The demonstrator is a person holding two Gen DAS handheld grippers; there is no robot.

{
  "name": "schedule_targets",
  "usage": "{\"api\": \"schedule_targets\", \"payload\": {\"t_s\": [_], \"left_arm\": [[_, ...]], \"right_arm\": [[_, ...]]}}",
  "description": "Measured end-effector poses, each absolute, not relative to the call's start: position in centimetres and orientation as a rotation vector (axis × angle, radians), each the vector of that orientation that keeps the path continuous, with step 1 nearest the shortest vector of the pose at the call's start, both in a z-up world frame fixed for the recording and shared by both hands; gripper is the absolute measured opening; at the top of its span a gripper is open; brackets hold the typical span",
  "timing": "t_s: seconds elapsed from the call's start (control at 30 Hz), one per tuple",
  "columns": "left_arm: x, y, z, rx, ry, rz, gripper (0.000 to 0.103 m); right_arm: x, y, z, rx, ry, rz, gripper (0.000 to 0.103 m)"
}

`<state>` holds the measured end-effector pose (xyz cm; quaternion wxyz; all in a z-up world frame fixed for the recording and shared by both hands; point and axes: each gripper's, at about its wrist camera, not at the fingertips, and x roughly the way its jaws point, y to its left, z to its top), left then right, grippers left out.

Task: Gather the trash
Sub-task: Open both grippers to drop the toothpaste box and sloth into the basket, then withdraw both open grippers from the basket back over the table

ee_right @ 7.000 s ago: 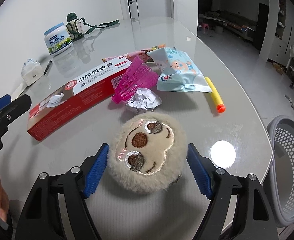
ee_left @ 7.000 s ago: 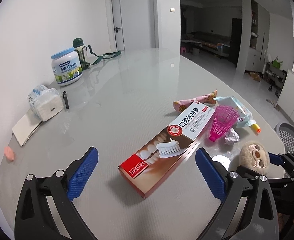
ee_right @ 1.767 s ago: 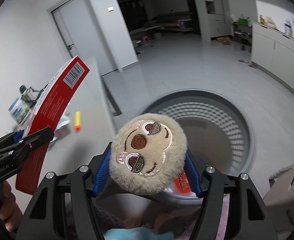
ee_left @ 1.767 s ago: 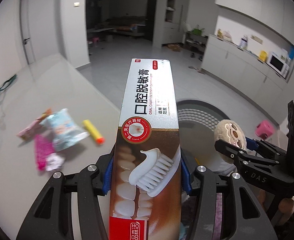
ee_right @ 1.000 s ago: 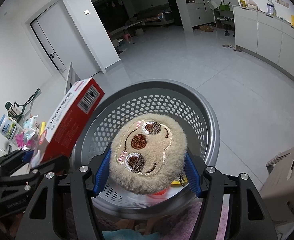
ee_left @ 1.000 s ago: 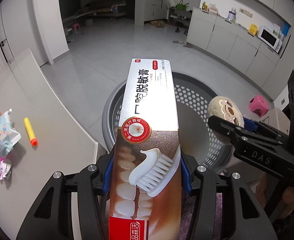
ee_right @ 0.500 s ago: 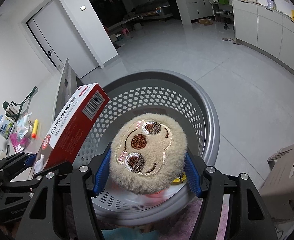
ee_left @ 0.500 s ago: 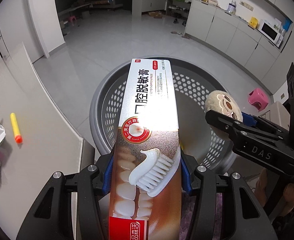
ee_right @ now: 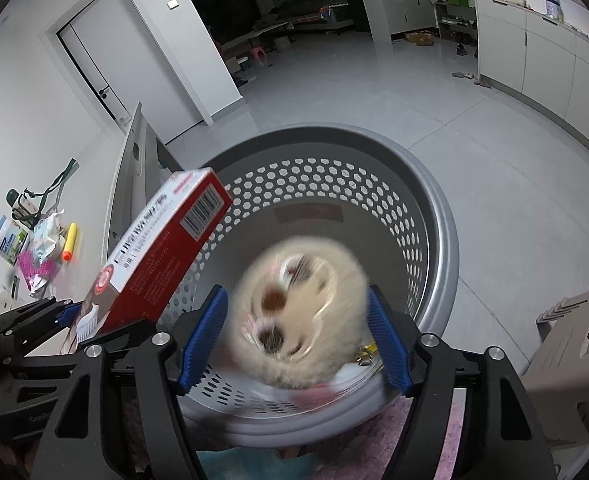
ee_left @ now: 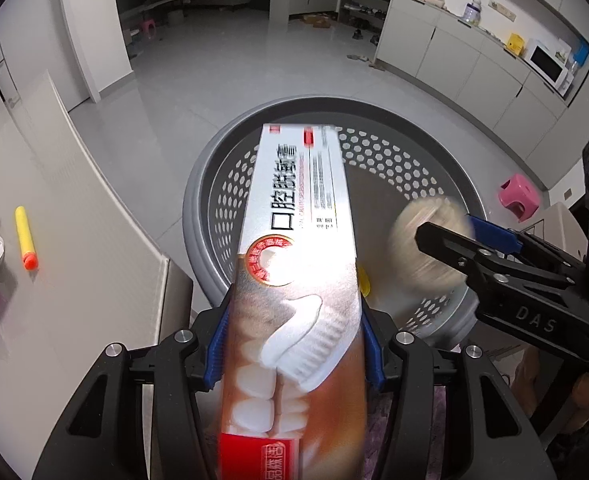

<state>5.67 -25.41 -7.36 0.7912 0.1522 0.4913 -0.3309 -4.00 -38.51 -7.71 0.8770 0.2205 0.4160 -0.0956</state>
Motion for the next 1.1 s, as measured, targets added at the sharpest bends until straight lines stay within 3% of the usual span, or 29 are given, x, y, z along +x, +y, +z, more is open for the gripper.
{"api": "schedule_targets", "payload": {"t_s": [0.13,0.87,1.1], "left_arm": [[5.4,-25.4,-7.3,0.320,1.046,-0.714,0.066],[4.8,-24.1,-6.9,0.295,1.026,-0.710,0.067],[4.8,-22.5,-6.3,0.282,0.988,-0.654,0.073]], "right_arm": [[-4.1,-38.4,-7.5,0.458,0.861,-0.207,0.072],[-5.0,-38.5,-6.9,0.472,0.846,-0.226,0.072],[-5.4,-37.8,-6.5,0.460,0.839,-0.219,0.072]]}}
